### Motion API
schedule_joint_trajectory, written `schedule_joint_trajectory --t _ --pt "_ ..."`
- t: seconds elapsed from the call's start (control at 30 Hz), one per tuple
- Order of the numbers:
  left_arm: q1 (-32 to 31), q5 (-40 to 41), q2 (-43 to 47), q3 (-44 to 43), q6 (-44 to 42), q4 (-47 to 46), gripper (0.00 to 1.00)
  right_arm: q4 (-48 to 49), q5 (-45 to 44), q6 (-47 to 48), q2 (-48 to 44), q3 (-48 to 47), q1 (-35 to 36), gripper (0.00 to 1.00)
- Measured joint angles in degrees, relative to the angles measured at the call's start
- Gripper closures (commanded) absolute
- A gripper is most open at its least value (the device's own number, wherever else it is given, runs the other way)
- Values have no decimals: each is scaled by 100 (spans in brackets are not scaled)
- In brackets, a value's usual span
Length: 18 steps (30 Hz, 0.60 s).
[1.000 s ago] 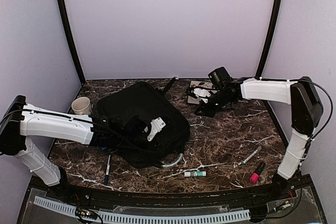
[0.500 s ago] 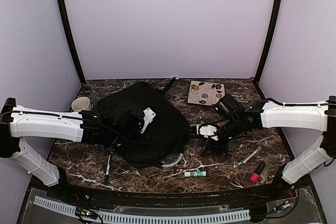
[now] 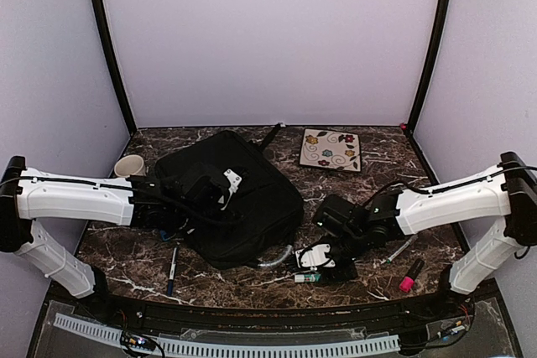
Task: Pack the student bag
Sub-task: Pick up the glue stick from the center of the board.
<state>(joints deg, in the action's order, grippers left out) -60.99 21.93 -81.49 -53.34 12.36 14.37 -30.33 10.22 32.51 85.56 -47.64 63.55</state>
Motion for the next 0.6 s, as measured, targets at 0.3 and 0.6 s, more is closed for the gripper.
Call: schedule_joint_trajectory --t 0.3,0.6 --pt "94 269 0 0 107 260 29 203 -555 -181 566 -20 59 72" --pt "269 457 4 -24 79 603 24 291 -623 -251 675 -120 37 94"
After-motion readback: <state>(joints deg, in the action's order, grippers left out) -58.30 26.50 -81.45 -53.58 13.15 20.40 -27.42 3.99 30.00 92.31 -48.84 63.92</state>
